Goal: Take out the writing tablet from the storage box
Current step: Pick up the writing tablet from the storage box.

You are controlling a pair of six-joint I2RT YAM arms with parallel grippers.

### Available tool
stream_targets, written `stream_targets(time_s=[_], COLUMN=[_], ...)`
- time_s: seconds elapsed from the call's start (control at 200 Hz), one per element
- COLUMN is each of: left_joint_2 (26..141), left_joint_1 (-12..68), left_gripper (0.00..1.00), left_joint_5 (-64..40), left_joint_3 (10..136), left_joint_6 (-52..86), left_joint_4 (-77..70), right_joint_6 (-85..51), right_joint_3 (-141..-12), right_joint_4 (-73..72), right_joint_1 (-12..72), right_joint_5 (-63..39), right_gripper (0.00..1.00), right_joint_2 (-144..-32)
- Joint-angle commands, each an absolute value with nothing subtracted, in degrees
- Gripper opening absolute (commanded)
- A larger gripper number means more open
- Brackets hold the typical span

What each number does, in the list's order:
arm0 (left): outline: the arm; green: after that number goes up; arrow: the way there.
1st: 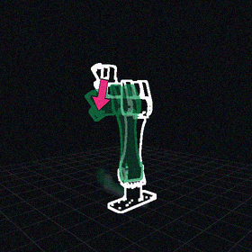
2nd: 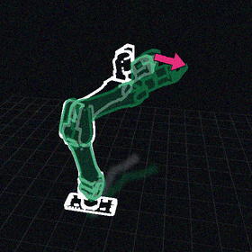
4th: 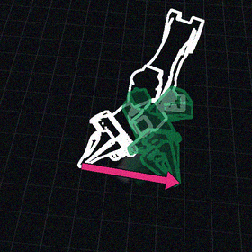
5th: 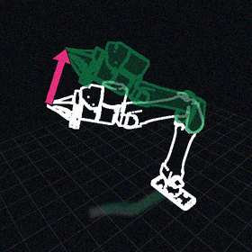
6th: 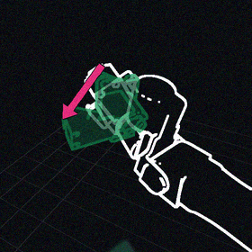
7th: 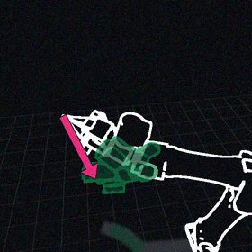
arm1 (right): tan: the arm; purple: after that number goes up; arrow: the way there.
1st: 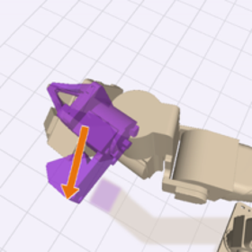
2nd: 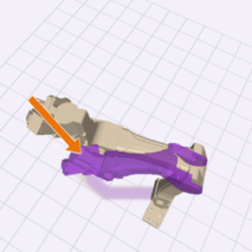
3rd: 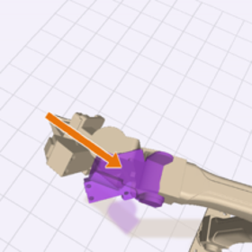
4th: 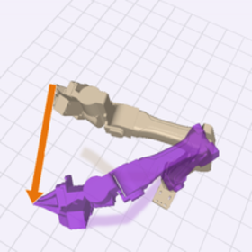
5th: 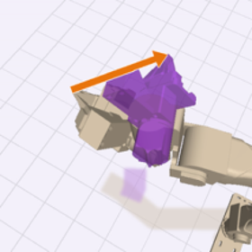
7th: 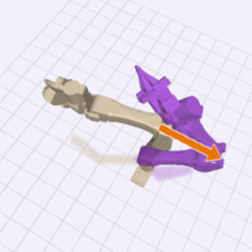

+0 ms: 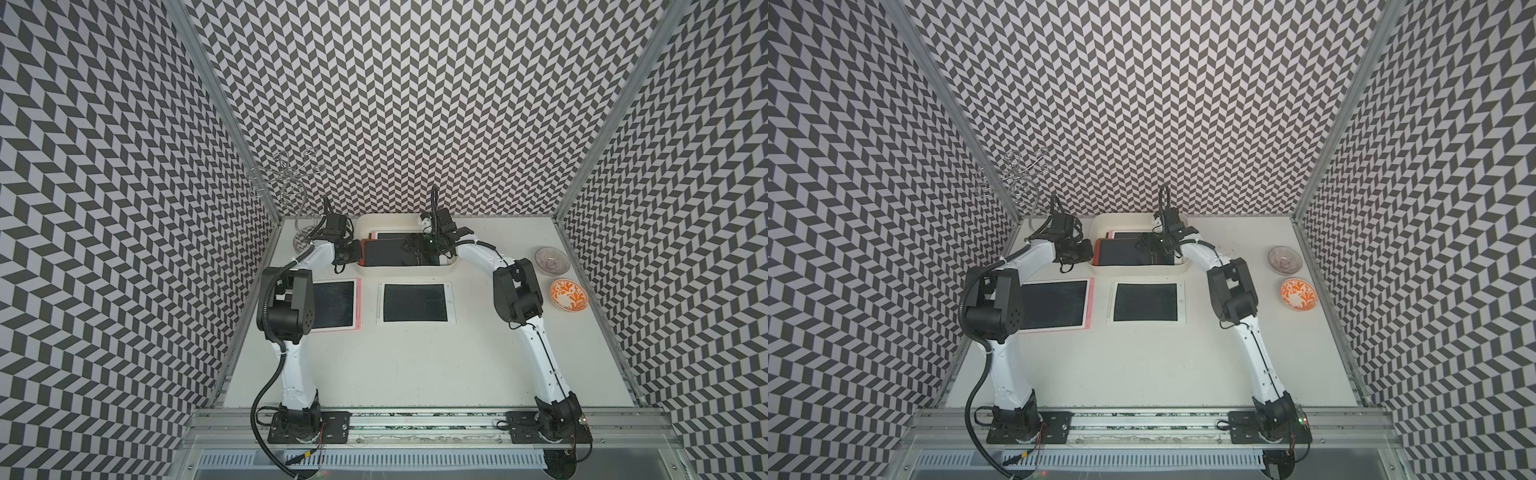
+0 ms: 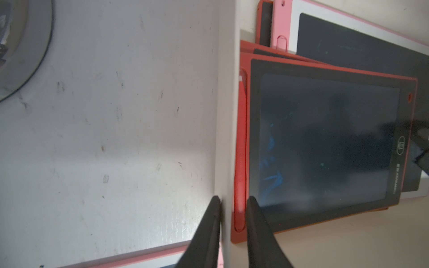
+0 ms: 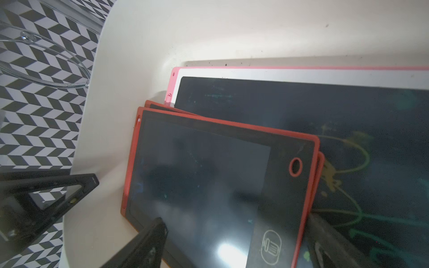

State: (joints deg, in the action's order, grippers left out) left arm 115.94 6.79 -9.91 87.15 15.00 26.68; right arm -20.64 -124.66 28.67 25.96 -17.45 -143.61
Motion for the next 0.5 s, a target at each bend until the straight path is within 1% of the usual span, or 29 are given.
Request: stream_targets(time_s=[0.0, 0.496], left_joint_2=[117.0, 117.1], left_joint_1=[7.6, 7.9], left_gripper=[0.21, 0.22], left_joint_5=[-11.1, -11.3], left_joint_3=[88.2, 88.3], left_joint_6=[14.7, 15.0], left_joint_4=[26.8, 26.9], right_joint_6=[-21.4, -22.9], right_joint_3=[-124.2, -122.0], right_joint_4=[25.7, 23.3], right_joint_1=[26.4, 26.5], right_joint_5=[-21.6, -28.1], right_gripper=[0.94, 0.92], right_joint_2=[-144.9, -139.6])
